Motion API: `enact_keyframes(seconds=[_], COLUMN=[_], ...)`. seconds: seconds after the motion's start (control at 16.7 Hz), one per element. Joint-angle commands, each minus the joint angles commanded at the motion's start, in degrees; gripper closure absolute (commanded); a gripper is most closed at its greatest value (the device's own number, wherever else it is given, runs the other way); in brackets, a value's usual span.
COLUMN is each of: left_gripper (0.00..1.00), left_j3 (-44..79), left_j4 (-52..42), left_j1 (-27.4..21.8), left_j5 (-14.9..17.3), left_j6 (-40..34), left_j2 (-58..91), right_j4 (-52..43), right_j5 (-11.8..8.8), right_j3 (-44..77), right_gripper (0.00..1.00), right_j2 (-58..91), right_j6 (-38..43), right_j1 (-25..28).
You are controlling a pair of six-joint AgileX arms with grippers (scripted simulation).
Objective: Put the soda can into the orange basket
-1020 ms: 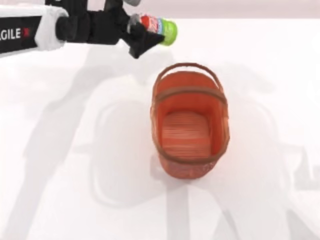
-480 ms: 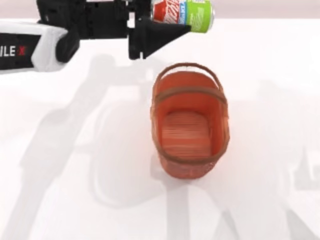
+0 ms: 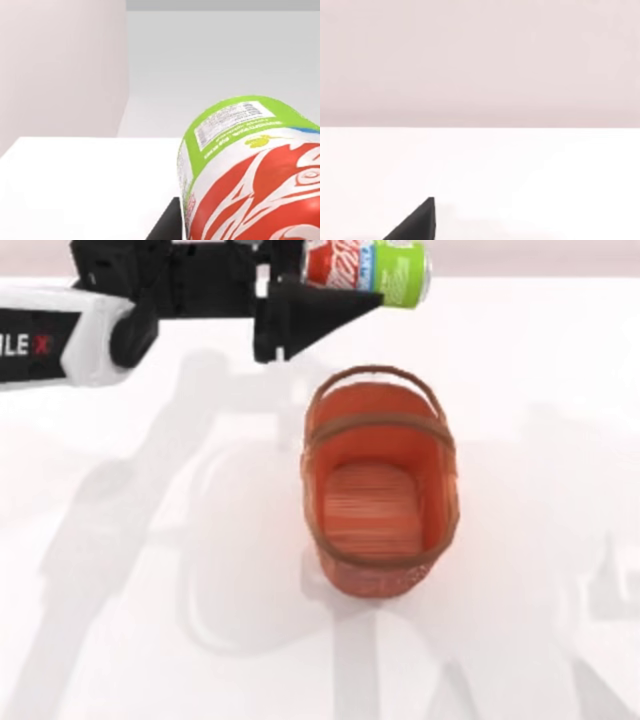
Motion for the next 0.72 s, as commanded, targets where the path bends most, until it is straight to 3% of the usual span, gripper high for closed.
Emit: enact_keyframes(seconds=[0.48, 0.72], left_gripper=[1.0, 1.0], left_j3=[-5.1, -6.1], left_j4=[17.0, 19.1], left_j1=[1.0, 1.2], left_j5=[0.3, 0.2], left_j6=[-0.2, -0.3], left_j2=[11.0, 12.7], right_j4=[0.0, 0.0], right_j5=[0.0, 0.0], right_j3=[0.0, 0.0], right_gripper=[0.0, 0.0], right_j2=[0.0, 0.0], right_j6=[0.0, 0.0], right_j1=[0.0, 0.0])
